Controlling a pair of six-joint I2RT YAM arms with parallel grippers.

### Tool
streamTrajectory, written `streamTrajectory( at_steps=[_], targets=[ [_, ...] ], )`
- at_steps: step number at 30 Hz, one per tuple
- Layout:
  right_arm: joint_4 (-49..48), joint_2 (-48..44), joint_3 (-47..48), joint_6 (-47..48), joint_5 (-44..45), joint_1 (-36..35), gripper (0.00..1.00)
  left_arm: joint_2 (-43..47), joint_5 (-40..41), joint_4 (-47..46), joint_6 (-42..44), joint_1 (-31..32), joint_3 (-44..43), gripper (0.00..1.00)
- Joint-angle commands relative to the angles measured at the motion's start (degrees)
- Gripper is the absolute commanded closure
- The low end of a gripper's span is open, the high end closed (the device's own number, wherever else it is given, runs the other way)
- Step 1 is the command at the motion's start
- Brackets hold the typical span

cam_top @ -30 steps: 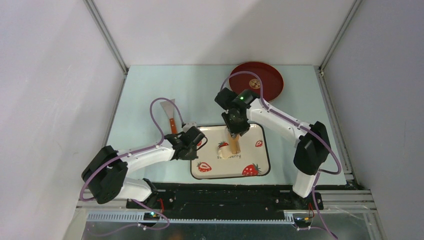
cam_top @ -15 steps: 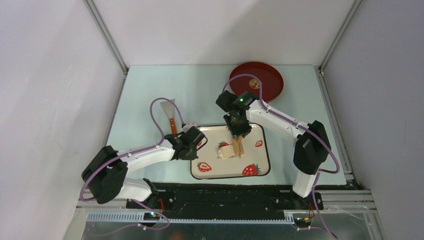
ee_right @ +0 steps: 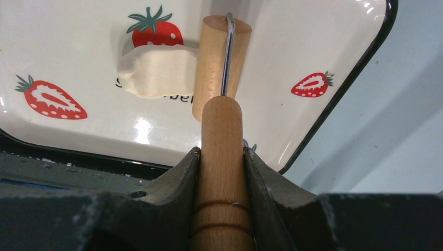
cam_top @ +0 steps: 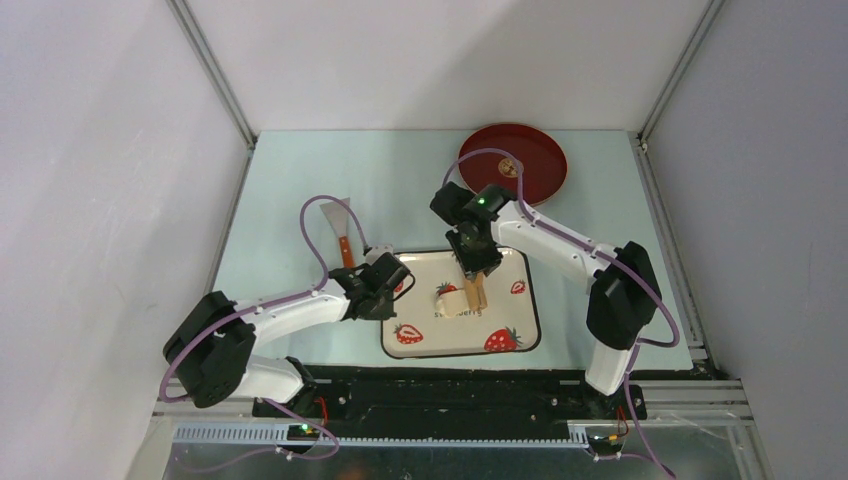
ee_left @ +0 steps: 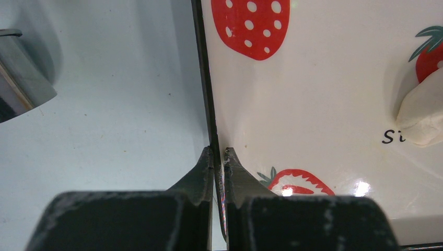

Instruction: Roll out the dumpling wrappers from the dough

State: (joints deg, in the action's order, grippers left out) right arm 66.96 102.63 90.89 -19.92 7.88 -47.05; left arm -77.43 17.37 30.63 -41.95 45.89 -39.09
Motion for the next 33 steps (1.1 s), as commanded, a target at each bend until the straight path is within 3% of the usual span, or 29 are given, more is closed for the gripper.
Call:
streamTrajectory(
  at_steps=[1,33],
  targets=[
    [-2.0,0.9,2.0,-1.5,-2.7,-1.6,1.00,-2.6,0.8,5.9,2.0,0.3,2.7,0.98],
    [-2.6,9.2,0.5,-3.9,-0.9,-8.6,1.00,-2.6,0.7,6.0,1.7,0.3,2.8,0.98]
  ],
)
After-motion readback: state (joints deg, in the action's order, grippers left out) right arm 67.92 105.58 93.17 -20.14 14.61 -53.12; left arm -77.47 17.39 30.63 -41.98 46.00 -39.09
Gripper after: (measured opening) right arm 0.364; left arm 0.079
